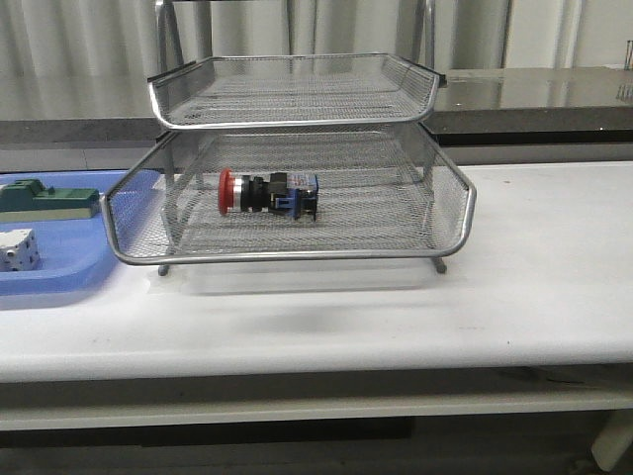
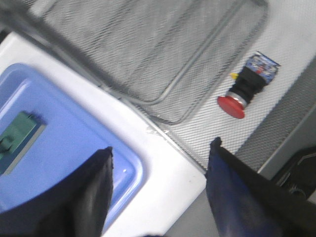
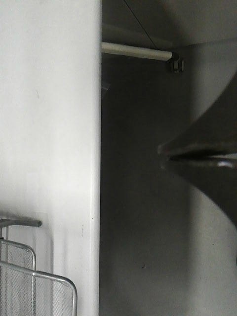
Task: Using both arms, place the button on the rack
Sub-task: 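Withdraw the left gripper away from the mesh tray, then bring the right gripper to the pulled-out tier's front edge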
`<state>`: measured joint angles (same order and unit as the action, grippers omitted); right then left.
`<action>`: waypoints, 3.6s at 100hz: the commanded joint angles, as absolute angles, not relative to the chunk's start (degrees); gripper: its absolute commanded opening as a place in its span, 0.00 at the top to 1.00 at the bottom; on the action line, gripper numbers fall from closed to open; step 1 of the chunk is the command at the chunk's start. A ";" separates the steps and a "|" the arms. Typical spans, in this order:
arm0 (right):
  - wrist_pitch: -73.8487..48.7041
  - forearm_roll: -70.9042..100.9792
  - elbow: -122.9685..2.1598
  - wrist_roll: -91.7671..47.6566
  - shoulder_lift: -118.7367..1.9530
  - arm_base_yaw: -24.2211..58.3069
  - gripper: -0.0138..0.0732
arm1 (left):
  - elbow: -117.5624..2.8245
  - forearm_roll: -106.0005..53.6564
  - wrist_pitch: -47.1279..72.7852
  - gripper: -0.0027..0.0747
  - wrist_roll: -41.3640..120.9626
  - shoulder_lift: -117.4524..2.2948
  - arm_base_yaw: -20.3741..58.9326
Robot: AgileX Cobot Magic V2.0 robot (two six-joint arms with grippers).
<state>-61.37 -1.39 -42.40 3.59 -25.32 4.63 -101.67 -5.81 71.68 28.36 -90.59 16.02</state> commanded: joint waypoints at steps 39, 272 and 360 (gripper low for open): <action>-58.13 -1.83 -44.30 3.47 -25.64 4.33 0.97 | -82.75 -6.22 59.83 0.47 19.35 -65.71 3.05; -51.27 8.30 -44.30 3.47 -27.48 4.44 0.97 | -40.63 -6.32 55.66 0.99 6.97 -32.63 3.00; -31.58 37.69 -44.71 -9.03 -70.00 17.46 0.96 | -40.63 -6.32 55.66 0.99 6.97 -32.63 3.00</action>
